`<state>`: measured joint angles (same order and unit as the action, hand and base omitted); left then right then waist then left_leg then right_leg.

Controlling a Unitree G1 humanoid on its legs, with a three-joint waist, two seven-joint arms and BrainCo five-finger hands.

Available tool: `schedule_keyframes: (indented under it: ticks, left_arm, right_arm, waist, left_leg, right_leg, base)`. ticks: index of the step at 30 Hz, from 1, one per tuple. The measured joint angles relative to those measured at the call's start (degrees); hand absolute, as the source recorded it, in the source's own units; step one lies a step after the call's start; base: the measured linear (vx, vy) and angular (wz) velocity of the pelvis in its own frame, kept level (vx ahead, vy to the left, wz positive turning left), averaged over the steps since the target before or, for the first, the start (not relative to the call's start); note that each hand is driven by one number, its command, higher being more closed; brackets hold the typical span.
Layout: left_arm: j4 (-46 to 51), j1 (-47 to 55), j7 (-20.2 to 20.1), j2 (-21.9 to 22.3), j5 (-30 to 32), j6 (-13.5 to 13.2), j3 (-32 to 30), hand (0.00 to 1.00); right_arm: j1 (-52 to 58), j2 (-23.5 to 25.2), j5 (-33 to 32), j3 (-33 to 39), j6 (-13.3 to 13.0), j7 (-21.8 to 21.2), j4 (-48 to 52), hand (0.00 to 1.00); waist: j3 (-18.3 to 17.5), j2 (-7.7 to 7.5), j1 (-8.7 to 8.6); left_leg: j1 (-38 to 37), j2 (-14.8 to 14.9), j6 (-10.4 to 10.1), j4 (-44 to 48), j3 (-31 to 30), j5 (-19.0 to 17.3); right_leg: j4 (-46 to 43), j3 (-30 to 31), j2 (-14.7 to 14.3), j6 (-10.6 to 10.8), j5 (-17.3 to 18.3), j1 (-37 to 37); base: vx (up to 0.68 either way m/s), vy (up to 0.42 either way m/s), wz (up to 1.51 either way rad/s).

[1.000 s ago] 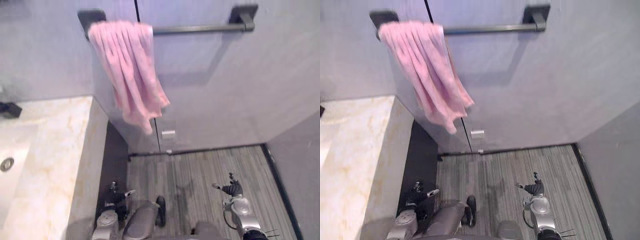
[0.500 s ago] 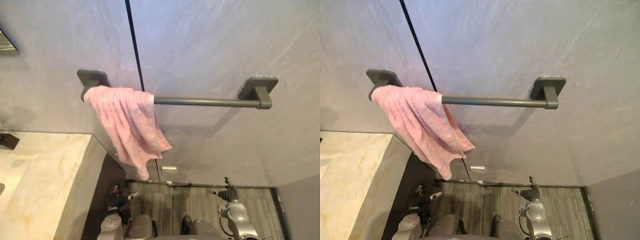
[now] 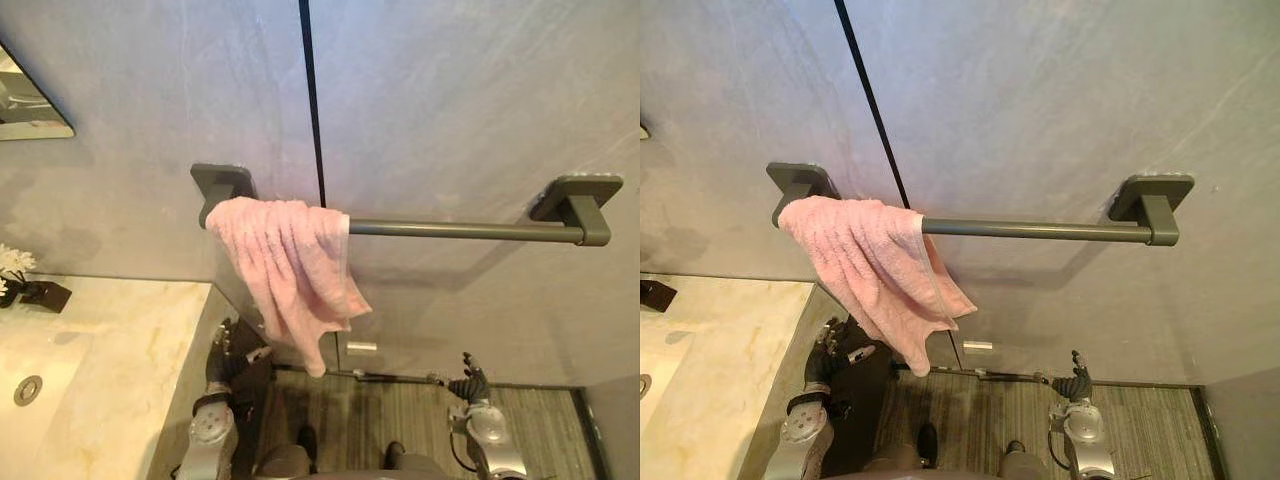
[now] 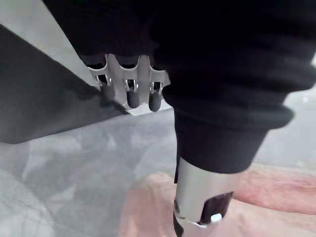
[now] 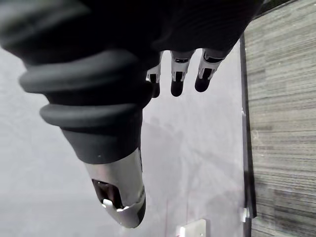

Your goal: Organize washtable

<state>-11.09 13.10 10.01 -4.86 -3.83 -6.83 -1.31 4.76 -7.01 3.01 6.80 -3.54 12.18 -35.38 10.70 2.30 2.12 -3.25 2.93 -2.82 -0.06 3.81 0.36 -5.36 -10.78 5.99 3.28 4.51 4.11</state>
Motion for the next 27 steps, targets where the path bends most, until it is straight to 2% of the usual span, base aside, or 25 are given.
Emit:
schedule_keyframes:
  ticks: [6, 10, 11, 19, 21, 27]
  left_arm:
    - [3.68, 1.14, -0.05, -1.67, 1.89, -1.14, 2.81, 0.0]
    - [3.71, 1.26, 0.01, -2.74, 3.7, -0.95, 4.95, 0.0]
    - [3.71, 1.25, 0.02, -3.04, 4.94, -0.93, 5.71, 1.0]
    - [2.36, -2.21, -0.06, -5.09, 10.94, -0.96, 9.95, 1.0]
    - [1.73, -2.63, -0.05, -5.55, 11.25, -0.96, 9.95, 1.0]
    - [1.74, -3.17, -0.03, -7.25, 11.21, -0.96, 9.93, 1.0]
  right_arm:
    - [1.24, -0.1, 1.75, -1.29, -0.45, -1.19, 0.93, 0.0]
    - [1.38, -0.35, 2.16, -2.72, -0.45, -1.28, 1.06, 0.0]
    - [1.38, -0.32, 2.23, -3.52, -0.45, -1.36, 1.84, 0.0]
    - [2.22, -0.87, 2.37, -8.01, -0.56, -2.65, 9.28, 0.0]
    - [2.33, -1.43, 2.27, -9.55, -0.59, -3.77, 12.34, 0.0]
    - [2.52, -3.76, 0.0, -13.66, -0.81, -7.09, 20.41, 0.0]
  waist:
    - [-1.2, -0.48, -1.28]
    - [-1.22, -0.6, -1.27]
    - [-1.22, -0.58, -1.27]
    - [-2.47, -0.27, -2.0]
    - [-2.56, -0.33, -3.03]
    - [-2.91, -0.72, -2.99]
  left_leg:
    - [-1.97, -0.12, -0.02, -1.2, -0.24, 0.08]
    - [-3.14, -0.11, -0.02, -1.28, 0.13, 0.08]
    - [-3.5, -0.02, -0.03, -1.27, 0.34, 0.08]
    - [-3.83, 0.37, -0.07, -1.79, 2.63, 0.33]
    - [-4.08, 0.31, -0.14, -2.11, 2.85, 0.47]
    - [-4.72, 0.35, -0.22, -2.92, 4.05, 0.52]
  right_leg:
    - [1.67, -0.02, -0.69, 0.0, -0.36, 1.8]
    - [1.84, 0.36, -0.97, -0.17, -0.5, 2.75]
    - [1.83, 0.65, -1.08, -0.25, -0.59, 2.96]
    - [4.82, 3.64, -1.78, -0.36, -3.58, 2.86]
    - [5.33, 4.11, -1.81, -0.29, -3.93, 2.89]
    - [6.62, 5.68, -2.06, -0.23, -5.04, 2.88]
  base:
    - [0.0, -0.001, 0.01]
    - [-0.02, -0.004, -0.05]
    - [-0.04, -0.009, -0.1]
    - [-0.07, 0.002, -0.2]
    - [-0.05, 0.004, -0.13]
    - [-0.02, 0.0, -0.14]
